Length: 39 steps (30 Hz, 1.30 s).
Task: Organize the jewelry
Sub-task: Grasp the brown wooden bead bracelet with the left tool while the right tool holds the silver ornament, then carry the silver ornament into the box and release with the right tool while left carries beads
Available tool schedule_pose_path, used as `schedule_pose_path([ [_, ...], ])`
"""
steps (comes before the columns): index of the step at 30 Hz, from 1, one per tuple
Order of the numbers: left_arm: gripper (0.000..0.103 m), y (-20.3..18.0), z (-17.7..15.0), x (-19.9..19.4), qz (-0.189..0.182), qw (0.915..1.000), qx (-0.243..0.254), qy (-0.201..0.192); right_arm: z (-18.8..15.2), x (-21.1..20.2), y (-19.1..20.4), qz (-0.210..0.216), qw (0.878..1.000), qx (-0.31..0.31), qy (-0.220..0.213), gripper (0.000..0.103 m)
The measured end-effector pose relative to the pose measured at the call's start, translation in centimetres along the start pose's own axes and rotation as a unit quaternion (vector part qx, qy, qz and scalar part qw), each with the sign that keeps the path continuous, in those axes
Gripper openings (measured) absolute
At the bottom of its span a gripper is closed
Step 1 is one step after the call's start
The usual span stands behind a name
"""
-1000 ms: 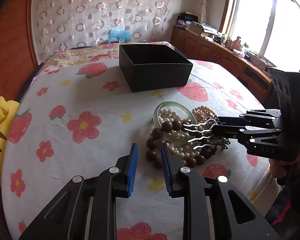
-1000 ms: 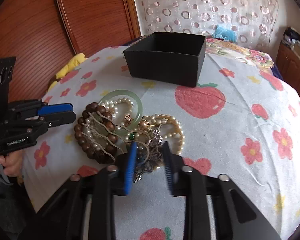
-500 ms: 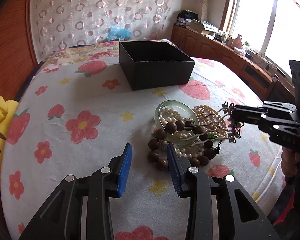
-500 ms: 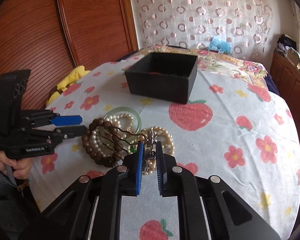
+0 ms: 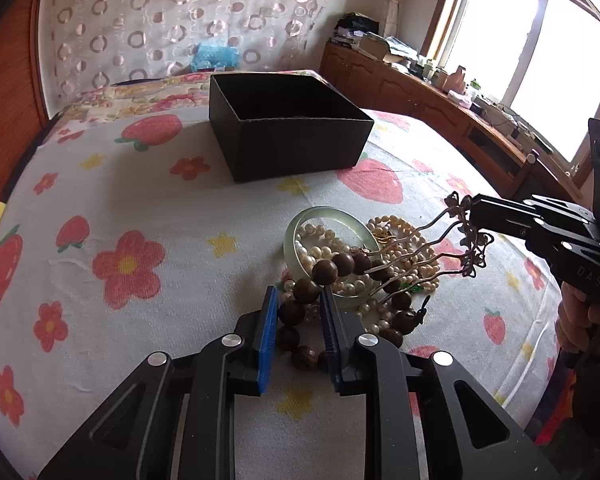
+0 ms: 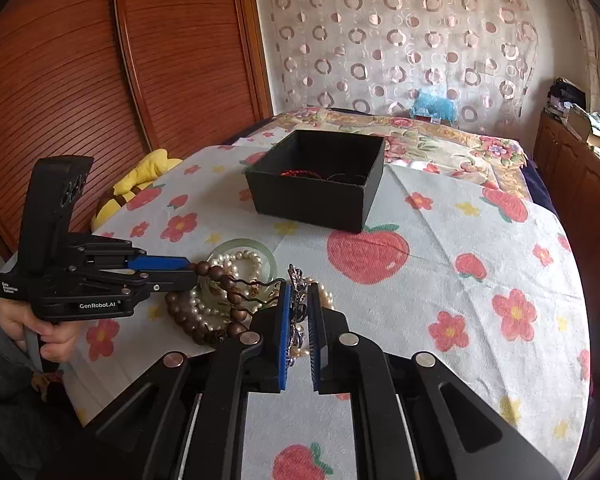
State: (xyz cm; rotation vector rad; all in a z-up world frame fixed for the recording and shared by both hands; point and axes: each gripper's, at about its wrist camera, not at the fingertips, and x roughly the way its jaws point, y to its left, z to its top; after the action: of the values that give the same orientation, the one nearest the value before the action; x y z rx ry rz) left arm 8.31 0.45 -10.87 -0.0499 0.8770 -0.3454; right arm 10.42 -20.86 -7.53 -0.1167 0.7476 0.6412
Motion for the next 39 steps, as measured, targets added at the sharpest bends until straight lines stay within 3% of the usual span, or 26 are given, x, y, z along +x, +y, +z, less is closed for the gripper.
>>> schedule_pose_path([
  [3,0.012,-0.5,0.1,-0.8,0.003,0.9999,0.007,-0.013,0.2,-0.2,0.0,-0.002,1.000,-0.001,-0.004,0.009],
  [14,0.012,-2.4,2.6,-6.4,0.001,0.9957,0.022,-0.090,1.3,-1.2,-0.2,-0.018,1.000,-0.012,-0.018,0.009],
  [24,0.012,-3.4,4.7,-9.2,0.009,0.9909,0.037,-0.129,3.0,-1.7,-0.4,-0.028,0.999,-0.025,-0.033,0.009],
  [39,0.012,-1.9,8.6,-10.1,0.042,0.9844,0.037,-0.167,9.4,1.5,-2.9,-0.057,0.997,-0.016,-0.054,0.009],
])
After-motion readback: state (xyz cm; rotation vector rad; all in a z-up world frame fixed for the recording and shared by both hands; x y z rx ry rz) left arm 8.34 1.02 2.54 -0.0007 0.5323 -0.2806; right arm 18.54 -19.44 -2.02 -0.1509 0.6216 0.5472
